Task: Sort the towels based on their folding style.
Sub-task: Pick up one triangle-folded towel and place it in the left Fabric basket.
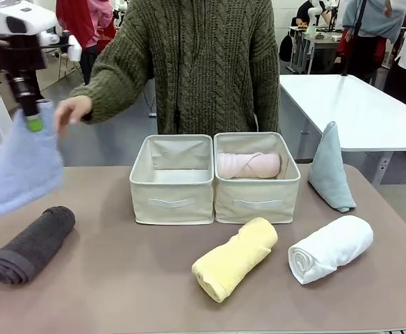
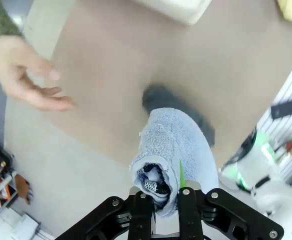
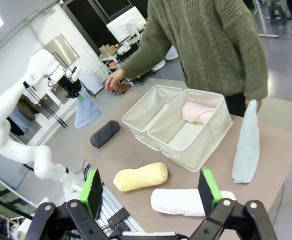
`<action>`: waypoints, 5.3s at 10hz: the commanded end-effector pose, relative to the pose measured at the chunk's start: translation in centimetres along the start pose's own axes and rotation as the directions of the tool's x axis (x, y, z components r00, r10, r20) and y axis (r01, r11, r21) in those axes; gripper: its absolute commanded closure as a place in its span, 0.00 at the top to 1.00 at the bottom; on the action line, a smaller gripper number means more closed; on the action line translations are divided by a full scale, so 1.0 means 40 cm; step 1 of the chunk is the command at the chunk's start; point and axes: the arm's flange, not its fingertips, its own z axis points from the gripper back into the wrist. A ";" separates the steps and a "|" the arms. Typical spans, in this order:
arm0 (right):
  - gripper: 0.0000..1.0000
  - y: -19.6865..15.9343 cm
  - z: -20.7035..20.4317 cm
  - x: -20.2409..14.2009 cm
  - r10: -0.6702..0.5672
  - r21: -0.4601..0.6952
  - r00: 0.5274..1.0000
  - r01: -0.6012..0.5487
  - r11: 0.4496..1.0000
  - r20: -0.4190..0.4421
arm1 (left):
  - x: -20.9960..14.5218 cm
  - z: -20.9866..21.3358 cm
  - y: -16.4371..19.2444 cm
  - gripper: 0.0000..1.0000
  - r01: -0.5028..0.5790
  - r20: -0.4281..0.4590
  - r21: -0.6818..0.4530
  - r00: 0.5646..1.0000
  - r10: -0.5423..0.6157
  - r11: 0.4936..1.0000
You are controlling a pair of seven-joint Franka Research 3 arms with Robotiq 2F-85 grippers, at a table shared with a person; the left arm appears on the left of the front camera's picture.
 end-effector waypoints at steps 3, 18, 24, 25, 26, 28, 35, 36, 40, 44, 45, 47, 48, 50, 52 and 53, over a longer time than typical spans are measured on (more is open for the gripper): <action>1.00 -0.003 0.000 0.006 0.017 0.021 1.000 -0.017 1.000 0.024 | -0.613 0.041 0.115 0.15 -0.282 0.039 0.033 0.959 0.281 0.959; 1.00 -0.003 0.000 0.006 0.017 0.021 1.000 -0.017 1.000 0.024 | -0.734 -0.015 0.172 0.15 -0.434 0.077 -0.014 0.898 0.433 0.901; 1.00 -0.003 0.000 0.006 0.017 0.021 1.000 -0.017 1.000 0.024 | -0.734 -0.013 0.178 0.15 -0.431 0.070 -0.001 0.900 0.430 0.903; 1.00 -0.003 0.000 0.006 0.017 0.021 1.000 -0.017 1.000 0.024 | -0.732 -0.011 0.181 0.15 -0.429 0.072 -0.002 0.901 0.428 0.904; 1.00 -0.003 0.000 0.006 0.017 0.021 1.000 -0.017 1.000 0.024 | -0.717 -0.003 0.180 0.15 -0.410 0.079 0.001 0.909 0.409 0.912; 1.00 -0.003 0.000 0.006 0.017 0.021 1.000 -0.017 1.000 0.024 | -0.609 0.039 0.169 0.15 -0.301 0.081 0.036 0.951 0.297 0.953; 1.00 -0.003 0.000 0.006 0.017 0.021 1.000 -0.017 1.000 0.024 | -0.045 0.098 0.085 0.15 0.030 -0.004 0.017 1.000 -0.030 0.999; 1.00 -0.003 0.000 0.006 0.017 0.021 1.000 -0.017 1.000 0.024 | -0.077 0.085 0.075 0.15 -0.091 0.090 -0.065 0.991 0.096 0.994; 1.00 -0.003 0.000 0.006 0.017 0.021 1.000 -0.017 1.000 0.024 | -0.016 0.067 0.061 0.15 0.068 -0.003 0.048 0.998 -0.068 0.997; 1.00 -0.003 0.000 0.006 0.017 0.021 1.000 -0.017 1.000 0.024 | 0.240 0.162 -0.018 0.15 0.266 0.036 0.049 0.963 -0.268 0.963; 1.00 -0.003 0.000 0.006 0.017 0.021 1.000 -0.017 1.000 0.024 | 0.289 0.172 -0.032 0.15 0.295 0.034 0.059 0.954 -0.298 0.954; 1.00 -0.003 0.000 0.006 0.017 0.021 1.000 -0.017 1.000 0.024 | 0.403 0.189 -0.084 0.15 0.430 0.078 0.053 0.898 -0.433 0.901; 1.00 -0.003 0.000 0.006 0.017 0.021 1.000 -0.017 1.000 0.024 | 0.450 0.193 -0.107 0.15 0.480 0.105 0.068 0.868 -0.485 0.875; 1.00 -0.003 0.000 0.006 0.017 0.021 1.000 -0.017 1.000 0.024 | 0.532 0.198 -0.164 0.15 0.571 0.163 0.056 0.804 -0.572 0.819; 1.00 -0.003 0.000 0.006 0.017 0.021 1.000 -0.017 1.000 0.024 | 0.577 0.192 -0.200 0.15 0.644 0.246 0.044 0.734 -0.633 0.764; 1.00 -0.003 0.000 0.006 0.017 0.021 1.000 -0.017 1.000 0.024 | 0.584 0.183 -0.212 0.15 0.660 0.296 0.066 0.703 -0.647 0.748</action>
